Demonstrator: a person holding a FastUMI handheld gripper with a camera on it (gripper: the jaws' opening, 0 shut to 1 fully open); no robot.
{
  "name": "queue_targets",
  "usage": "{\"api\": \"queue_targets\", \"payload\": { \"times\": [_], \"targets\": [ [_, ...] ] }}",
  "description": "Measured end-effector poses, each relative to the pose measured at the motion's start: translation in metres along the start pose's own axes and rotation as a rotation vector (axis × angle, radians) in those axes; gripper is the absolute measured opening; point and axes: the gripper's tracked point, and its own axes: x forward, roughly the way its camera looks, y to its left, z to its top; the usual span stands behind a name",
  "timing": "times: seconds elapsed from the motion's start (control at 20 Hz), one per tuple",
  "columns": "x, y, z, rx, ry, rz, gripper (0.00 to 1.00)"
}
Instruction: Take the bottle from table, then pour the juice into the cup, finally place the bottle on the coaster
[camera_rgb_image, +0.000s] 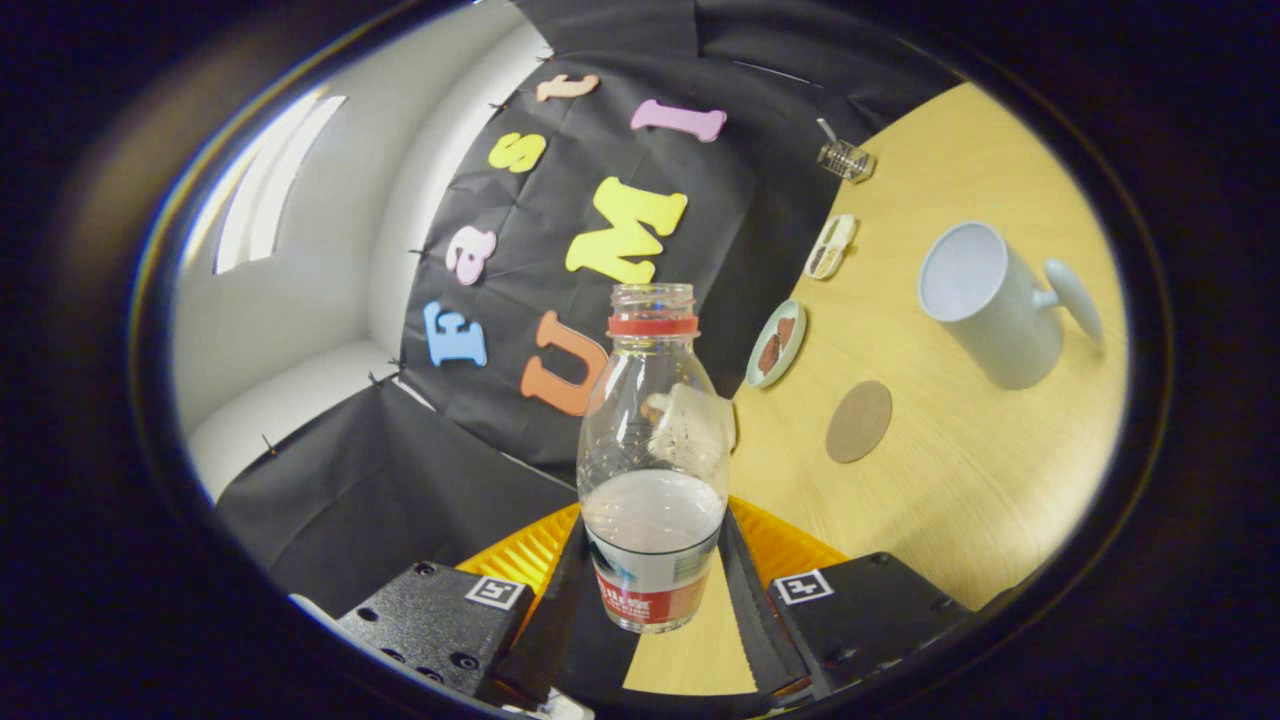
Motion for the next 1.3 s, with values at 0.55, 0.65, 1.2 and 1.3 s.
{"api": "queue_targets", "payload": {
  "times": [0.55, 0.65, 1.2, 1.3],
  "targets": [
    [0.014, -0.01, 0.025, 0.243, -0.046, 0.01, 0.75],
    [0.013, -0.01, 0.03, 0.283, -0.058, 0.013, 0.75],
    [0.014, -0.004, 0.044, 0.471, -0.098, 0.047, 0.75],
    [0.013, -0.001, 0.046, 0.496, -0.106, 0.058, 0.75]
  ]
}}
